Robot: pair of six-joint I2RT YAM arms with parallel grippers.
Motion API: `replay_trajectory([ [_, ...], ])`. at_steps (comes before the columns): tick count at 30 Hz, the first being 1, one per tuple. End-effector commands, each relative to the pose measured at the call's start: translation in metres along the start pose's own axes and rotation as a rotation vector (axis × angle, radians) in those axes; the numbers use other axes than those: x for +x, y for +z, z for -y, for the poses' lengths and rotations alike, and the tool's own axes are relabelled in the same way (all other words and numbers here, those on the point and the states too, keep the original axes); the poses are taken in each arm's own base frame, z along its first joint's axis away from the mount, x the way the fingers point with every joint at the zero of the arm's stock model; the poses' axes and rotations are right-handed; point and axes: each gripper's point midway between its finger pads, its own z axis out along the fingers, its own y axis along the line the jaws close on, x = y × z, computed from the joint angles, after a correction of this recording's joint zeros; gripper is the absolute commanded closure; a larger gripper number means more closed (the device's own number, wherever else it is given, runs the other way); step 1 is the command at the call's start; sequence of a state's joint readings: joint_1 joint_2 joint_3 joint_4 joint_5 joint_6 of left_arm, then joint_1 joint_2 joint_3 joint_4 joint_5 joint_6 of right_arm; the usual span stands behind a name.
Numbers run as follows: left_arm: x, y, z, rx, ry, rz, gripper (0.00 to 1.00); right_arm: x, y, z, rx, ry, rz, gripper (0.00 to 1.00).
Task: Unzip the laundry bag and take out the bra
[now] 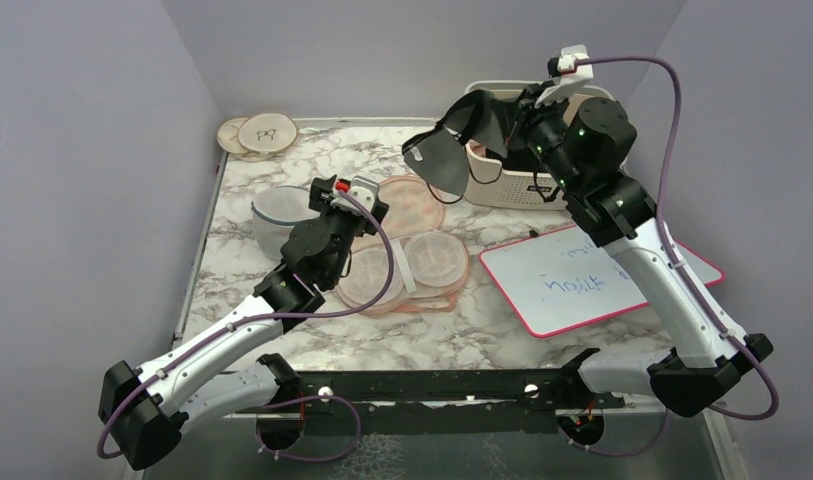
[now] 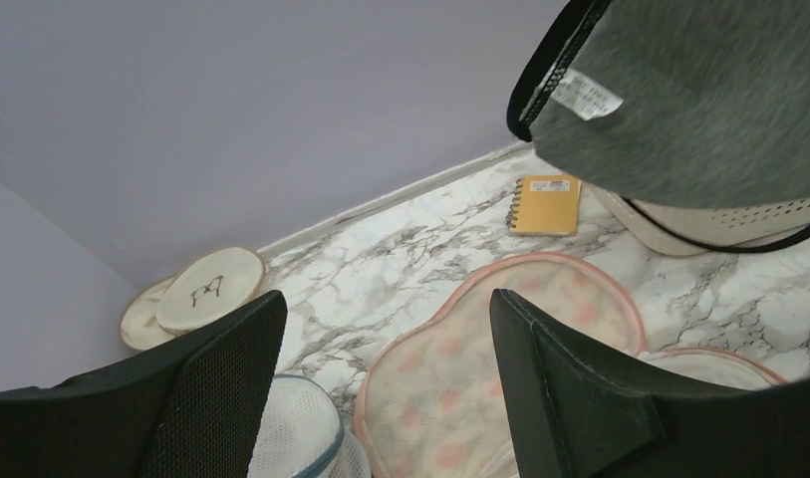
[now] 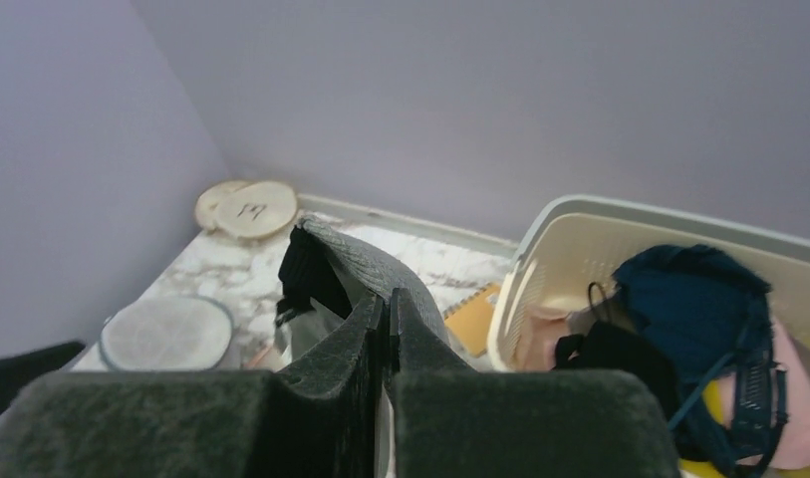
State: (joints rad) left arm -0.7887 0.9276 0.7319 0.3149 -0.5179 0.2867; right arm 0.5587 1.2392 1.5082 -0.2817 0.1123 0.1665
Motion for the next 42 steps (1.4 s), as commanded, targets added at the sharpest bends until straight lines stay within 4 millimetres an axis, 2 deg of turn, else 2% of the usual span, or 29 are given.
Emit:
replay_trajectory([
  [1, -0.004, 0.0, -0.009, -0.038, -0.02, 0.021, 0.32, -0.013, 0.016, 0.041, 0.21, -0.087, 0.002, 0.99],
  [7, 0.0, 0.001, -0.01, -0.049, -0.009, 0.009, 0.32, -0.033, 0.041, 0.086, 0.294, -0.076, 0.022, 0.99],
  [11, 0.002, 0.002, -0.007, -0.04, -0.006, 0.004, 0.32, -0.032, 0.056, 0.115, 0.338, -0.062, 0.006, 0.99],
  [16, 0.004, 0.003, -0.008, -0.045, -0.001, -0.002, 0.32, -0.035, 0.07, 0.14, 0.341, -0.027, 0.002, 0.99],
  [19, 0.003, 0.003, -0.01, -0.048, -0.004, 0.002, 0.32, -0.03, 0.08, 0.145, 0.312, 0.011, -0.011, 0.99],
  [24, 0.005, 0.005, -0.009, -0.045, -0.005, -0.004, 0.32, 0.001, 0.1, 0.144, 0.265, 0.074, -0.062, 0.99],
  [27, 0.007, 0.006, -0.006, -0.038, -0.002, -0.009, 0.32, 0.024, 0.107, 0.154, 0.237, 0.143, -0.102, 0.99],
  [31, 0.009, 0.007, -0.005, -0.034, 0.0, -0.012, 0.32, 0.063, 0.107, 0.198, 0.332, 0.199, -0.149, 0.99],
  [38, 0.01, 0.009, -0.002, -0.024, -0.001, -0.014, 0.32, 0.159, 0.096, 0.283, 0.431, 0.337, -0.349, 0.99],
  [40, 0.011, 0.009, -0.001, -0.02, 0.0, -0.019, 0.32, 0.176, 0.092, 0.297, 0.477, 0.329, -0.39, 0.99],
  [42, 0.011, 0.01, 0.0, -0.019, -0.001, -0.018, 0.32, 0.184, 0.089, 0.309, 0.524, 0.307, -0.405, 0.99],
])
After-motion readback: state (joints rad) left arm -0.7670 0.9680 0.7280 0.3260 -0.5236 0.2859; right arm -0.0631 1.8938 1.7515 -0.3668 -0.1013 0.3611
